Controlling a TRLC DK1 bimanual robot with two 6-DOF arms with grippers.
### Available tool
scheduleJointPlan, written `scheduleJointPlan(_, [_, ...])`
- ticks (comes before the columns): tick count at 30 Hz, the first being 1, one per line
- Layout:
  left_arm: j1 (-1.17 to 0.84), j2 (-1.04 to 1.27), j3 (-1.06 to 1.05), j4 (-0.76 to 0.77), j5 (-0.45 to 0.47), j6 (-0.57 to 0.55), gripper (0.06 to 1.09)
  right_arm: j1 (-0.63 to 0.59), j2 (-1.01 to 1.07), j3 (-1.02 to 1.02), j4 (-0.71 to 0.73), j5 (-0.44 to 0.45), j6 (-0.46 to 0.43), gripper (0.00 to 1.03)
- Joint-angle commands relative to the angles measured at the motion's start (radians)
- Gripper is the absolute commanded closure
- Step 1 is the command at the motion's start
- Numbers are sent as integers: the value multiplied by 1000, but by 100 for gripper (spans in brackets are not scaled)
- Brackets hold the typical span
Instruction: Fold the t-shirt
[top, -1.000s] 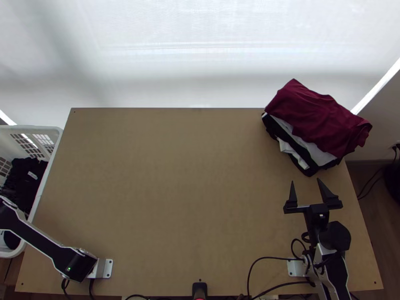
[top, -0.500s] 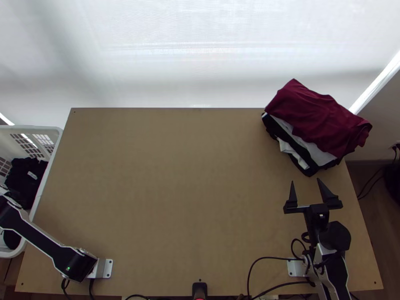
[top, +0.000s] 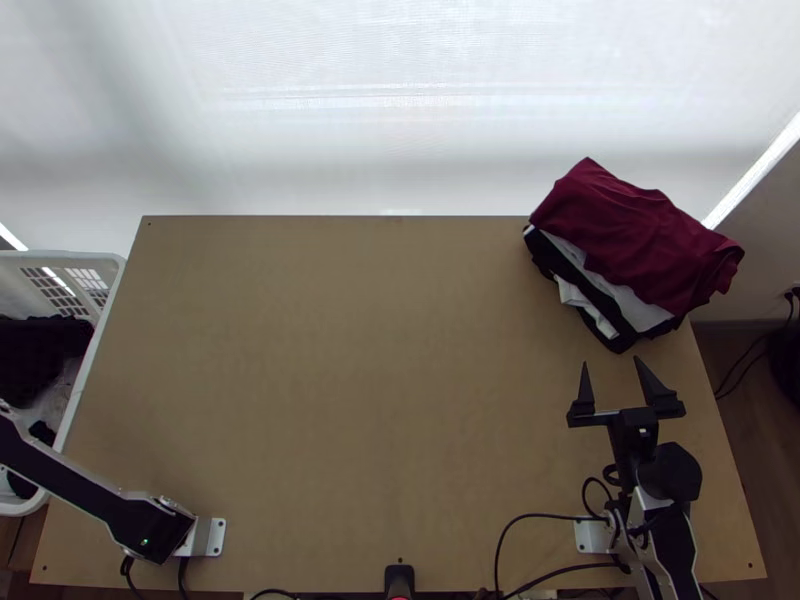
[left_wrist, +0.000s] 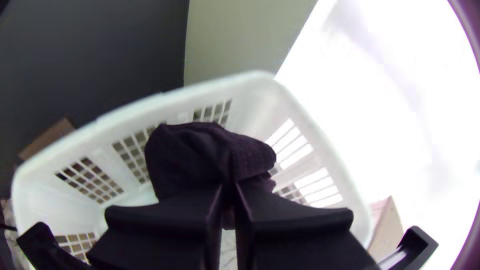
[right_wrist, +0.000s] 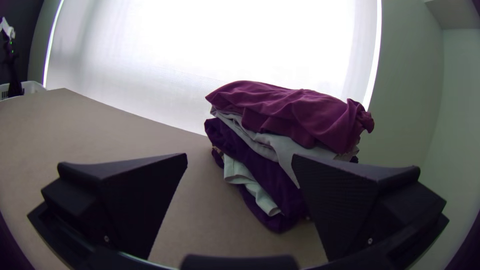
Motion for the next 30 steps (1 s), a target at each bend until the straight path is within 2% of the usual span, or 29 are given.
scheduleJointPlan(1, [-40,-153,8,-5,20,-19,105,-6,-7,-7,-16,-1,4,4])
scheduleJointPlan(10, [-206,-519,-42,-40,28,-31,105,-6,-7,-7,-16,-1,4,4])
scheduleJointPlan(17, [-456,-733,-62,-136,27,-42,105,-6,-7,-7,-16,-1,4,4])
scheduleJointPlan(20, [-580,-810,-81,-150,-6,-74,105,-6,-7,-7,-16,-1,4,4])
scheduleJointPlan(28, [-1040,-973,-203,-133,-217,-88,105,-6,-7,-7,-16,-1,4,4])
scheduleJointPlan(30, [-1182,-986,-221,-133,-300,-88,105,-6,-7,-7,-16,-1,4,4])
